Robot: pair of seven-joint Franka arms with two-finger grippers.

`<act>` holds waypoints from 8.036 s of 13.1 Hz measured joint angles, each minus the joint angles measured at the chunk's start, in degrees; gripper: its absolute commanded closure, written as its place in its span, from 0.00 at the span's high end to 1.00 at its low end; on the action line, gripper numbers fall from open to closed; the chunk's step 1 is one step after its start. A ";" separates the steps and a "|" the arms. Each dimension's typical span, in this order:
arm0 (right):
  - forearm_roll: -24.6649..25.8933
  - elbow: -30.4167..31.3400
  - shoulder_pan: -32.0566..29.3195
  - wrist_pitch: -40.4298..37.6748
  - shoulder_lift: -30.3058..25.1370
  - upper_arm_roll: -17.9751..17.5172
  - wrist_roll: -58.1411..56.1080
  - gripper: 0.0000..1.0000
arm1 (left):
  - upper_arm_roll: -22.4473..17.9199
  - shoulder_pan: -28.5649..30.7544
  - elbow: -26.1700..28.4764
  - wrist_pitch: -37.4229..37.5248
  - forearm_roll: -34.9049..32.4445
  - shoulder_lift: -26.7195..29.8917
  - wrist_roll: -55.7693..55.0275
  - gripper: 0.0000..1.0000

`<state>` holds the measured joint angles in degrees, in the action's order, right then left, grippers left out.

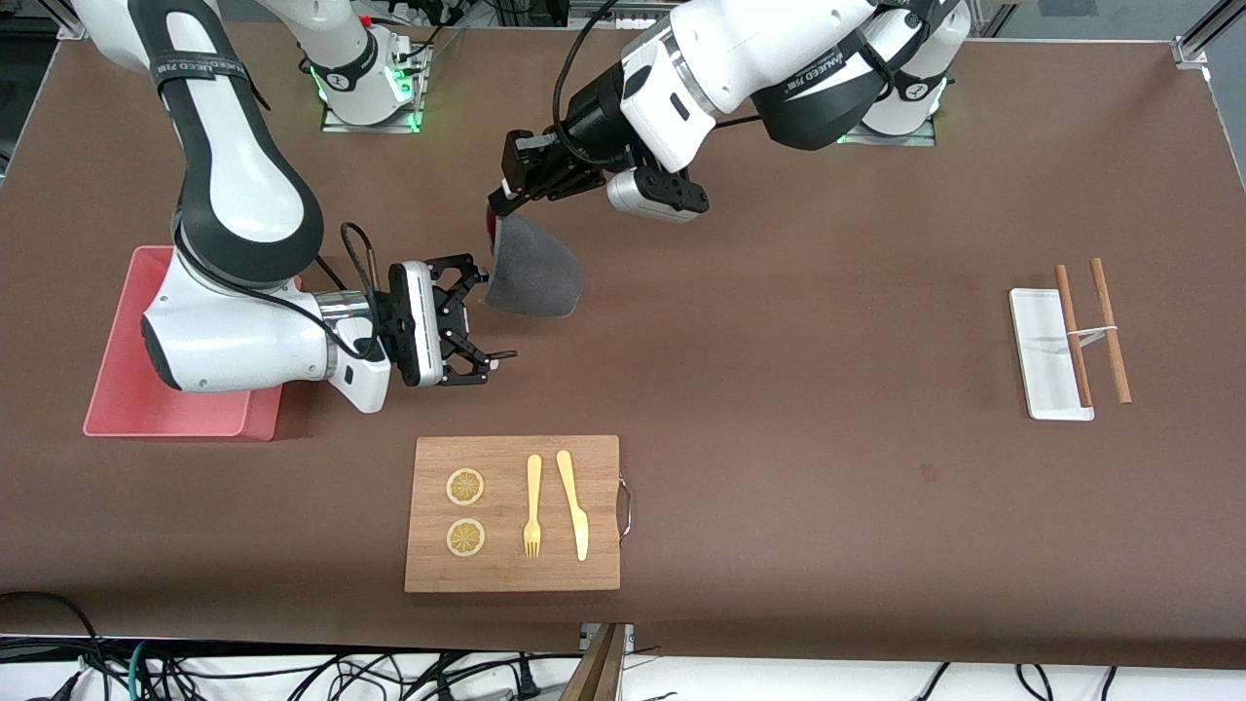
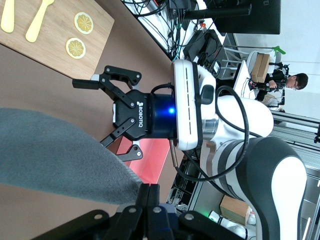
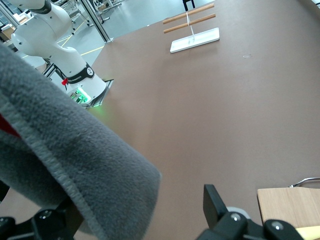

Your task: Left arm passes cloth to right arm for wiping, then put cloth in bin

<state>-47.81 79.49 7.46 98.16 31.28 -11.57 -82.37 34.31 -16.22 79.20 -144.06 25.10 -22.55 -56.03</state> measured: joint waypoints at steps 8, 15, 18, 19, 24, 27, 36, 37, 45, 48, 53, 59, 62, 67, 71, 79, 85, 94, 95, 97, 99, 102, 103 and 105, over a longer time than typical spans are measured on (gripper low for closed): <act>0.00 4.87 0.13 -2.52 -5.04 2.55 -3.04 0.95 | -0.23 0.00 -0.04 0.00 0.00 -0.18 -0.02 0.00; -0.32 5.73 5.05 6.44 -4.36 2.50 -2.36 0.67 | -0.29 0.00 -0.08 0.00 0.00 -0.22 -0.02 0.00; -0.33 5.78 5.82 8.41 -3.95 2.55 -1.12 0.04 | -0.29 0.00 -0.11 -0.01 0.00 -0.22 -0.02 0.00; -0.34 5.78 5.79 8.49 -3.85 2.66 -1.07 0.00 | -0.30 0.00 -0.11 -0.01 0.00 -0.22 -0.02 0.00; -0.35 5.78 5.52 8.53 -3.81 2.93 -1.07 0.00 | -0.40 0.00 -0.17 -0.02 0.00 -0.22 -0.01 1.00; -0.34 5.70 5.46 8.46 -3.97 3.62 -1.07 0.00 | -0.88 0.28 -0.24 0.46 -2.26 -0.21 0.09 1.00; 16.52 5.59 2.67 -5.54 -9.65 10.37 10.44 0.00 | -1.27 7.12 -1.30 29.95 -22.66 0.24 7.75 1.00; 20.52 5.90 2.07 -6.83 -10.58 10.42 13.73 0.00 | -1.32 7.81 -1.30 32.09 -23.94 0.24 10.98 1.00; 38.84 19.03 0.68 0.36 -13.59 10.57 57.87 0.00 | -3.12 12.34 -1.17 43.11 -35.20 -0.17 36.73 1.00; 39.05 26.21 0.67 8.83 -12.79 10.58 69.49 0.00 | -3.43 15.99 -1.48 50.86 -36.05 0.21 45.75 1.00; 39.06 29.98 -0.16 13.46 -10.46 10.62 76.08 0.00 | -3.20 21.69 -2.29 59.83 -35.85 4.41 48.30 1.00; 39.06 30.06 -0.48 20.73 -5.27 10.99 76.40 0.00 | -11.41 21.12 -2.12 61.95 -35.61 9.34 48.26 1.00; 39.06 29.98 -0.59 24.45 -1.73 11.43 76.40 0.00 | -22.44 16.41 2.93 60.30 -30.91 13.50 48.67 1.00; 38.10 28.76 0.07 24.64 -1.52 11.00 79.16 0.00 | -28.73 15.66 21.56 49.88 -23.35 26.29 48.68 1.00; 37.22 26.82 3.48 24.57 -1.60 9.95 88.55 0.00 | -28.60 15.51 20.94 52.05 -23.41 26.35 48.67 1.00; 28.24 23.38 9.63 24.62 -1.60 5.13 107.31 0.00 | -28.03 14.91 17.90 56.26 -23.42 24.96 48.67 1.00; 25.36 17.28 12.97 24.89 -0.41 1.22 120.48 0.00 | -28.03 14.84 17.88 56.59 -23.44 24.66 48.67 1.00; 26.70 19.11 1.77 20.47 2.39 3.06 101.22 0.00 | -28.20 14.94 17.54 55.86 -23.57 22.82 48.63 1.00; 27.75 19.21 0.30 18.73 2.11 4.05 97.70 0.00 | -28.19 14.94 17.47 55.86 -23.57 22.82 48.63 1.00; 30.40 20.44 -1.43 17.14 1.26 7.27 90.43 0.00 | -28.17 14.94 17.34 55.86 -23.58 22.82 48.63 1.00; 34.69 22.32 -2.38 17.06 -0.29 10.04 86.13 0.00 | -28.17 14.93 17.30 55.86 -23.58 22.82 48.63 1.00; 37.03 24.07 -3.19 17.01 -3.56 12.20 81.71 0.00 | -28.10 14.91 17.28 55.86 -24.55 22.81 48.63 1.00; 37.65 24.26 -3.31 16.58 -4.88 13.00 80.06 0.00 | -28.05 14.84 17.27 55.86 -25.19 22.81 48.63 1.00; 40.35 24.36 -3.66 14.14 -8.12 14.40 77.89 0.00 | -28.01 14.73 17.26 55.86 -25.46 22.81 48.63 1.00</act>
<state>-7.46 103.85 3.80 112.31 23.17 2.83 -4.48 6.31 -1.49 96.46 -88.20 -0.36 0.26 -7.40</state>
